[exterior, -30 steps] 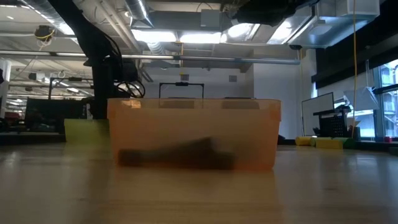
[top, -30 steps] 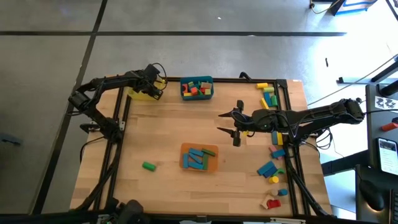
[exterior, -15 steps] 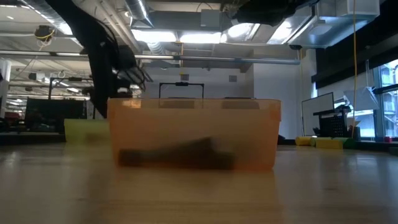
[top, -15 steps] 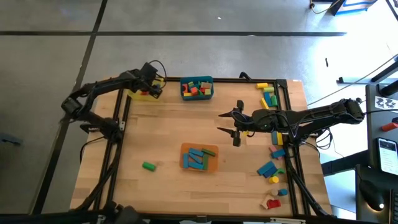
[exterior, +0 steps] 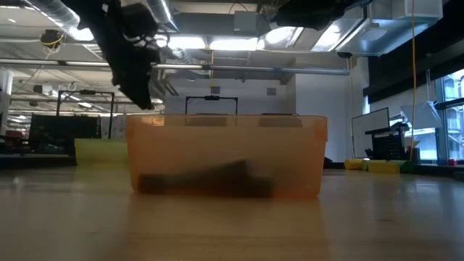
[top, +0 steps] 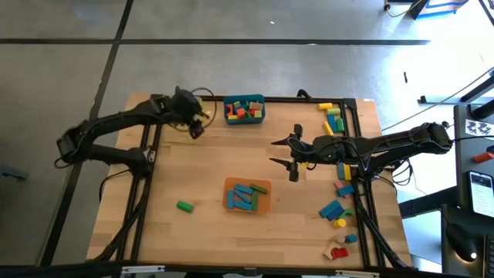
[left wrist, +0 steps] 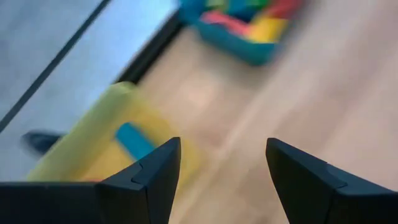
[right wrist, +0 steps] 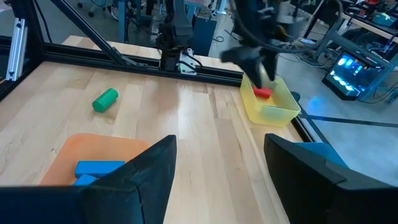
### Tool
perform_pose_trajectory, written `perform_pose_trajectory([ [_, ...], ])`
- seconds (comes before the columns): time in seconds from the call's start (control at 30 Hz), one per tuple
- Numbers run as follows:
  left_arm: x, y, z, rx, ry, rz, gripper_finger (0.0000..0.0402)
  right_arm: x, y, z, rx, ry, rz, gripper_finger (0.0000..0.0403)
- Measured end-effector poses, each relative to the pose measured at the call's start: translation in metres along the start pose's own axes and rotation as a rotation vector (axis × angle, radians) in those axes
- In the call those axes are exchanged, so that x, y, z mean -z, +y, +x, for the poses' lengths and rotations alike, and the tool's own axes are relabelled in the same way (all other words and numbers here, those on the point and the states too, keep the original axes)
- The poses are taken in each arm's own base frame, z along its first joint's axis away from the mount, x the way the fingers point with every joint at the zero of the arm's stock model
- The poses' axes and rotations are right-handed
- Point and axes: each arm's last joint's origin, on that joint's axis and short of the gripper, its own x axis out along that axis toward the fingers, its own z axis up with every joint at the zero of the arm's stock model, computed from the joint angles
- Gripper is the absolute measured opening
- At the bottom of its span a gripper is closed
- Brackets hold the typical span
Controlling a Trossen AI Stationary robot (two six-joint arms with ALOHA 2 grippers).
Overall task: Sort blocks by size
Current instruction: Put the green cylindrical block into the yellow bin
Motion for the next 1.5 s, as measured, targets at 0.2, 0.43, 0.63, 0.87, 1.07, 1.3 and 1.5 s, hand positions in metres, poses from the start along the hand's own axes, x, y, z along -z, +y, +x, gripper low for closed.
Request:
perform_pose_trajectory([
  [0.2,0.005,-0.042,-0.013,0.153,-0.003,0.149,0.0221,0.000,0.000,0.000,0.000,0.000,0.000,0.0241],
  [0.43,0.022,-0.089,-0.033,0.285,0.032,0.328,0.0221,0.000,0.000,0.000,0.000,0.000,0.000,0.0241],
  [0.63,0.037,-0.119,-0.050,0.386,0.025,0.464,0.0221,0.000,0.000,0.000,0.000,-0.002,0.001,0.0241],
  [0.87,0.040,-0.134,-0.059,0.441,-0.033,0.483,0.0221,-0.002,0.000,0.000,0.002,-0.018,0.005,0.0241],
  [1.07,0.046,-0.145,-0.067,0.546,-0.036,0.543,0.0221,-0.002,0.000,0.000,0.002,-0.017,0.005,0.0241],
  [1.3,0.067,-0.169,-0.084,0.636,-0.031,0.687,0.0221,0.000,0.000,0.000,0.001,-0.004,0.001,0.0241],
  [1.5,0.085,-0.190,-0.087,0.666,0.009,0.798,0.0221,0.000,0.000,0.000,0.001,-0.004,0.001,0.0241],
])
